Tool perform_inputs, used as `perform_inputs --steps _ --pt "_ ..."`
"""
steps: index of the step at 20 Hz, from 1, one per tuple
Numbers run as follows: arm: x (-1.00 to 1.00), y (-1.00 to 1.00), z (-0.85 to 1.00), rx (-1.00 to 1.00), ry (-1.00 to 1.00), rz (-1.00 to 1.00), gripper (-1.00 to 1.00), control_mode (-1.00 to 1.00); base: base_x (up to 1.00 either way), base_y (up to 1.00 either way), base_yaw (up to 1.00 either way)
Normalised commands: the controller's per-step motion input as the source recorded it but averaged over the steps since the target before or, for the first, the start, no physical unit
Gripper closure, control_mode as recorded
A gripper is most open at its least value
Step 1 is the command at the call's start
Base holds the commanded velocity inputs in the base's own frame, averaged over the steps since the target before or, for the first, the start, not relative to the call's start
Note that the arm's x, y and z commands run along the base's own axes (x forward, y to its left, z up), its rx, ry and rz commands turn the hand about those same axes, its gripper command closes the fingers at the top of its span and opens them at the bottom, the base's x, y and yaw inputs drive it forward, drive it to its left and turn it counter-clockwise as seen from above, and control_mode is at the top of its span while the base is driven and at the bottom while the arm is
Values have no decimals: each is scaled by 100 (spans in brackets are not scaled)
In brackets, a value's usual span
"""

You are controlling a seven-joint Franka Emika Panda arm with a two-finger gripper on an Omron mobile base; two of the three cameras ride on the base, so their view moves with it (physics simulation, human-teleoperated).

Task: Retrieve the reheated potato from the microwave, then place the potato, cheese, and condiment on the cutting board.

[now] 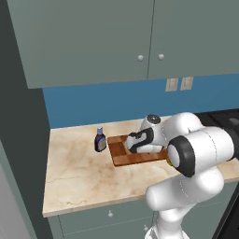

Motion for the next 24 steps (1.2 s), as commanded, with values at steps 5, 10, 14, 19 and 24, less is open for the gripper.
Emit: perform_inputs --steps 5,10,14,19,24 --pt "-33 -2 4 0 1 -1 -100 -100 0 0 0" --pt "-58 -13 43 0 0 -4 -100 -100 0 0 0" --pt "-58 -20 97 1 -4 -6 -100 -100 0 0 0" --pt "-48 -25 95 2 0 -8 -100 -100 0 0 0" --pt "-63 -36 73 1 1 -8 -100 -100 0 0 0"
